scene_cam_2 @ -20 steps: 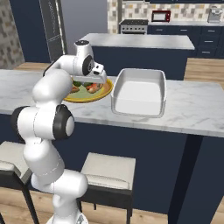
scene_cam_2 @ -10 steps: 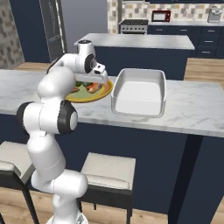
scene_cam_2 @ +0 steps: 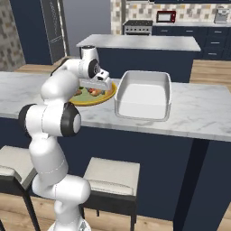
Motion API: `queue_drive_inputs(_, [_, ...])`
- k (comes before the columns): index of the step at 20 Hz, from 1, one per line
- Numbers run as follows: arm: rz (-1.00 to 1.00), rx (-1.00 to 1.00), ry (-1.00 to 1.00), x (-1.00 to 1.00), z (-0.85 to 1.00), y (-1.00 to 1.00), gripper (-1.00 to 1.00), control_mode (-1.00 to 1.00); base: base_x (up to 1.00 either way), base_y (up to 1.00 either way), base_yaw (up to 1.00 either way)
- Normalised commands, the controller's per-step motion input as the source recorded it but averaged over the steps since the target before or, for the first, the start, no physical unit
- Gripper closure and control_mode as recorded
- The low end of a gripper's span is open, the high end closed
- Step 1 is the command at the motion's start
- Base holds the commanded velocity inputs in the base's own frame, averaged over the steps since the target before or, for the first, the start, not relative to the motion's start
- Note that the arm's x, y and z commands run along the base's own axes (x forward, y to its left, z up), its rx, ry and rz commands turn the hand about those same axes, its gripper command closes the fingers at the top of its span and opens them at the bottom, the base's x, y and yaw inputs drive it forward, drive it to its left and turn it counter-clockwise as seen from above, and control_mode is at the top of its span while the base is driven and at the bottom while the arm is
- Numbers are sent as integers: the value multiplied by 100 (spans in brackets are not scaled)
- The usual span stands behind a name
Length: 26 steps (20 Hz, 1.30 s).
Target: Place one cooked food and one vegetable from the large plate to each tupperware container.
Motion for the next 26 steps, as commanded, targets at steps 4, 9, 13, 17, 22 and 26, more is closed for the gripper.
queue_drive_inputs(4, [0,0,0,0,-1,0,100,-100,0,0,0])
queue_drive_inputs(9, [0,0,0,-3,0,0,100,-100,0,0,0])
queue_drive_inputs(13, [1,6,1,-33,31,-13,100,-100,0,0,0])
queue_drive_inputs(17, [15,1,4,-44,98,0,100,-100,0,0,0])
queue_drive_inputs(22, [20,-11,4,-26,92,-13,100,-100,0,0,0])
queue_drive_inputs(26, [19,-8,1,-31,68,-47,100,-100,0,0,0])
